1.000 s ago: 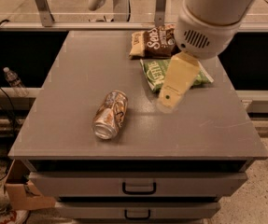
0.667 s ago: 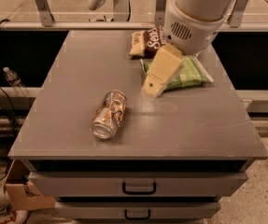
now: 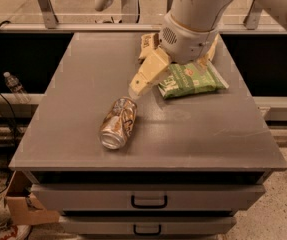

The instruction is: Place orange can upright

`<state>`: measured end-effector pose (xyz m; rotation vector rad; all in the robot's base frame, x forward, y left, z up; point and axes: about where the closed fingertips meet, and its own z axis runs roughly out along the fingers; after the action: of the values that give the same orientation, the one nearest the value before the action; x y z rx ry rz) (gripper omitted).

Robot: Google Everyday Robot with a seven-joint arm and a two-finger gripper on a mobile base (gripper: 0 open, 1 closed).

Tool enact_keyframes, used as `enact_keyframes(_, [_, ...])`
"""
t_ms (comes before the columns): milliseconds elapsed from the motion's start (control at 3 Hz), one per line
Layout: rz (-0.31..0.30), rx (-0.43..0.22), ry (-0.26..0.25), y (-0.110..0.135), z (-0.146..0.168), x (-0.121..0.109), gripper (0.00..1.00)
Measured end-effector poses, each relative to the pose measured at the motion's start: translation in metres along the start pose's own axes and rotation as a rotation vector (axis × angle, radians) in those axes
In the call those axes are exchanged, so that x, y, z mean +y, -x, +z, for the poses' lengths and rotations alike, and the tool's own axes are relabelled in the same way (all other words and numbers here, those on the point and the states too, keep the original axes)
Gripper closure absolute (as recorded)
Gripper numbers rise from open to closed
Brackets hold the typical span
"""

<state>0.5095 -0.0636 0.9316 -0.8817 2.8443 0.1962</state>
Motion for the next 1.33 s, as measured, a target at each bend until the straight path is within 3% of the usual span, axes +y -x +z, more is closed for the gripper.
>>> enact_keyframes(333, [0.144,0.029,-0.018,0.0,0.013,0.016,0.0])
enact_keyframes(667, [0.282,0.076,0.02,0.003,0.035,0.032,0.0])
enact_keyframes(1000, [0.354,0.128,0.034,0.019,0.053,0.051,0.0])
enact_keyframes(1333, [0.384,0.171,0.044,0.035,0.065,0.067,0.0])
